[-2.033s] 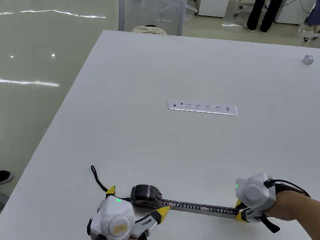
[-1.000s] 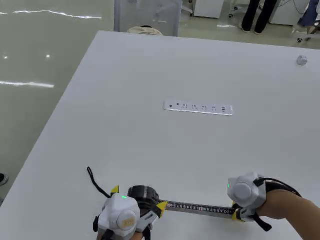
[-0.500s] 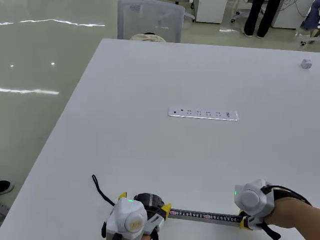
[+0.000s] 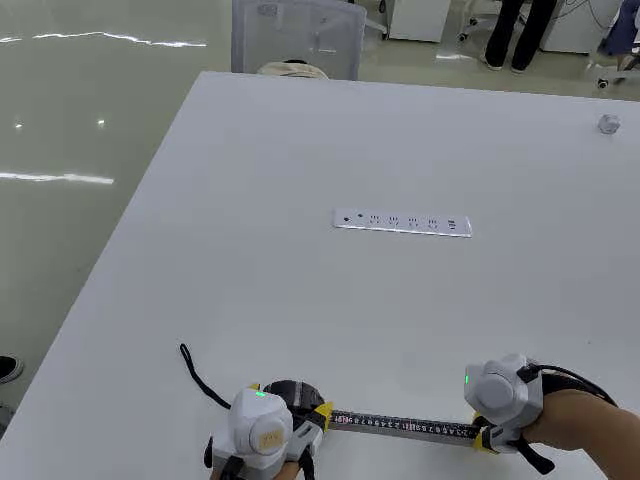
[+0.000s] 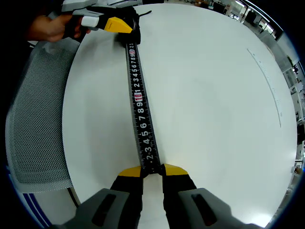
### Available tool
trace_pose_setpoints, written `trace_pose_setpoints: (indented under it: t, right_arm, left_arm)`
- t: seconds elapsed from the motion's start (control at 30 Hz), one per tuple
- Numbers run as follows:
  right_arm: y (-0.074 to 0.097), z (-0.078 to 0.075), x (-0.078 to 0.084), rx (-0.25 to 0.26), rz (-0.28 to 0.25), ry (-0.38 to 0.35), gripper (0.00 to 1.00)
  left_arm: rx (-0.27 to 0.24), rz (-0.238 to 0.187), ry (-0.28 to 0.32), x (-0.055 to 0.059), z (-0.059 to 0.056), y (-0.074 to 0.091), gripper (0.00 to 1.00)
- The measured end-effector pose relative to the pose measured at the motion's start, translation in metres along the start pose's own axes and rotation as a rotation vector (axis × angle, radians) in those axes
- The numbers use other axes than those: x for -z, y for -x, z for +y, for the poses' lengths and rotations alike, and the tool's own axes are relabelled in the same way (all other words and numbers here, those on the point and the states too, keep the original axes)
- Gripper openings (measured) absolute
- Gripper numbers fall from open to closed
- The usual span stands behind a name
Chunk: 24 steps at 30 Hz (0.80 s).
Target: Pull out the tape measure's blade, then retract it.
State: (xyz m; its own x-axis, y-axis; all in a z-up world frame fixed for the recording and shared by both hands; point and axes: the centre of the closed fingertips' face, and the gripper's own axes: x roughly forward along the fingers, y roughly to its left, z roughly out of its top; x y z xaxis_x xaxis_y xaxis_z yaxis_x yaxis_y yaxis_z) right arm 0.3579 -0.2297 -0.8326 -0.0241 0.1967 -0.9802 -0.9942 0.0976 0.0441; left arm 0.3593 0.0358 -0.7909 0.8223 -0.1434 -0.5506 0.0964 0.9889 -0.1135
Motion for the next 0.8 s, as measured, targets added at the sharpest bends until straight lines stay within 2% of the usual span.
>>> trace_pose_setpoints:
  t: [0.03, 0.2, 0.53, 0.8]
  right_arm:
    - [-0.0002, -0.0001, 0.0002, 0.001, -0.001, 0.0, 0.15]
    - [0.0004, 0.0002, -0.0001, 0.002, -0.006, -0.003, 0.15]
    - [0.0001, 0.0006, -0.0005, 0.009, -0.013, -0.002, 0.15]
    - [0.0002, 0.0006, -0.0006, 0.011, -0.02, -0.003, 0.14]
  left_arm:
    - [-0.005, 0.01, -0.007, 0.0019, 0.0005, -0.0002, 0.62]
    - [-0.004, 0.005, -0.014, 0.0016, 0.0024, -0.0006, 0.61]
    - [-0.025, 0.04, -0.031, 0.0041, 0.003, -0.0013, 0.59]
    - [-0.026, 0.044, -0.048, 0.0037, 0.0028, -0.0006, 0.59]
